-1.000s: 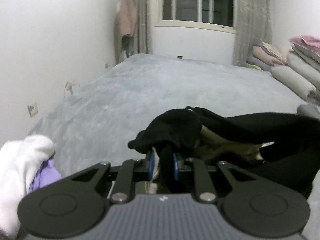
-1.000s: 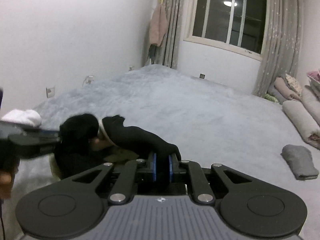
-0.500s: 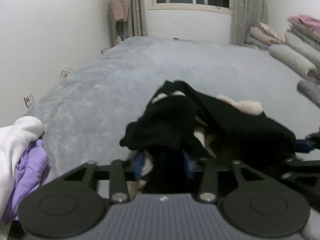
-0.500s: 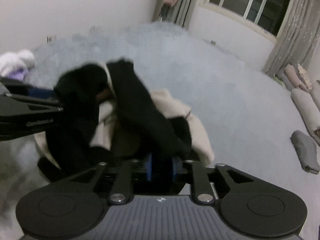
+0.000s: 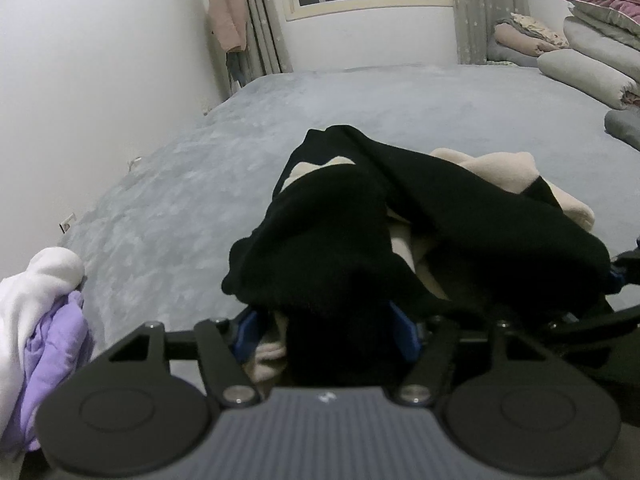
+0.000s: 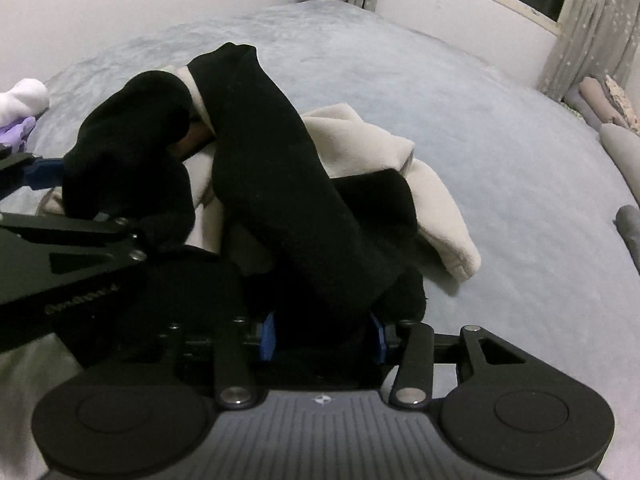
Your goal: Fold clothes
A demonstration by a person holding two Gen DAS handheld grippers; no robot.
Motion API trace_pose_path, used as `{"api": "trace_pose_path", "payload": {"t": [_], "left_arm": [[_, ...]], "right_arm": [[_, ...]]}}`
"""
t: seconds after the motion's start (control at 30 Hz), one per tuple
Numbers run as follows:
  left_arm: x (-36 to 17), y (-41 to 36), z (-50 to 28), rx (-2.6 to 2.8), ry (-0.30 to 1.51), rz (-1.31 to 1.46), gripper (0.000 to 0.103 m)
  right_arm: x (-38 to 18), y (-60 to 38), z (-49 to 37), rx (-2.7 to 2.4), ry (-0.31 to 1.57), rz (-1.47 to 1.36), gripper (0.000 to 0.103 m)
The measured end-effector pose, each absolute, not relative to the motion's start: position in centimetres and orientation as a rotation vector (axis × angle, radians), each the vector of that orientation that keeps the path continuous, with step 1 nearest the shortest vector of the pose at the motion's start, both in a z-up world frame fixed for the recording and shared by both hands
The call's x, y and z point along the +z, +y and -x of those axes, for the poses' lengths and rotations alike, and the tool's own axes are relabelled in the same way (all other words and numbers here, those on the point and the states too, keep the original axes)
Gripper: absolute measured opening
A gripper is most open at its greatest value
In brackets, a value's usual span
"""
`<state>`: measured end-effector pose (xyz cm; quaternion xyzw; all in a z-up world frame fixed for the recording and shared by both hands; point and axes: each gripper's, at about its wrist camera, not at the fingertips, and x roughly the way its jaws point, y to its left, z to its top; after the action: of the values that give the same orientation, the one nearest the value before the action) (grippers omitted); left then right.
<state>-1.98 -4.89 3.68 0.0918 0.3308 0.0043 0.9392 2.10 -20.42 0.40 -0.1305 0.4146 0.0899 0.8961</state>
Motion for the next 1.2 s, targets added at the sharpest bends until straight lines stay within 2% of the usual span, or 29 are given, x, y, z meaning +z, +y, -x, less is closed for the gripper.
{"api": "trace_pose_path", "payload": {"t": [0.07,0.13,0.2,0.3,0.33,0.37,0.43,0.53,0.67,0.87,1.2], "left_arm": [[3.6,-4.8,1.9,0.001,0.679,-0.172,0.054],[3.6,-4.9,2.0,-0.002,0.684,-0.149,0.043],[3.7,-5.1,2.2,-0.003,0.683,-0.141,0.038],[3.8,-5.2,2.3,-0.008,0.685,-0.126,0.036],[3.8,-5.1,2.3,-0.014,0.688,-0.112,0.033],[3.9,-5.0,2.2,-0.019,0.692,-0.098,0.032],[4.2,-4.7,2.2,-0.036,0.697,-0.075,0.025],[4.8,-4.0,2.1,-0.056,0.695,-0.027,0.019],[7.3,-2.1,2.5,-0.002,0.611,0.019,0.017],[12.5,1.2,4.1,0.002,0.437,0.117,0.016],[21.4,4.0,9.3,-0.116,0.184,0.188,0.016]], "right_arm": [[0.3,-20.5,-2.3,0.183,0.861,0.253,0.044],[0.3,-20.6,-2.3,0.182,0.859,0.246,0.044],[0.5,-20.9,-2.3,0.186,0.861,0.228,0.044],[0.9,-21.7,-2.5,0.203,0.869,0.179,0.044],[1.1,-22.0,-2.5,0.21,0.867,0.165,0.041],[1.2,-22.3,-2.5,0.218,0.863,0.153,0.031],[1.6,-22.8,-2.6,0.231,0.851,0.131,0.02],[2.9,-23.6,-2.1,0.212,0.798,0.123,0.017],[5.4,-24.8,-1.1,0.149,0.695,0.129,0.016],[12.5,-26.7,2.8,0.13,0.431,0.046,0.015],[20.3,-21.0,7.8,0.076,0.072,0.144,0.015]]}}
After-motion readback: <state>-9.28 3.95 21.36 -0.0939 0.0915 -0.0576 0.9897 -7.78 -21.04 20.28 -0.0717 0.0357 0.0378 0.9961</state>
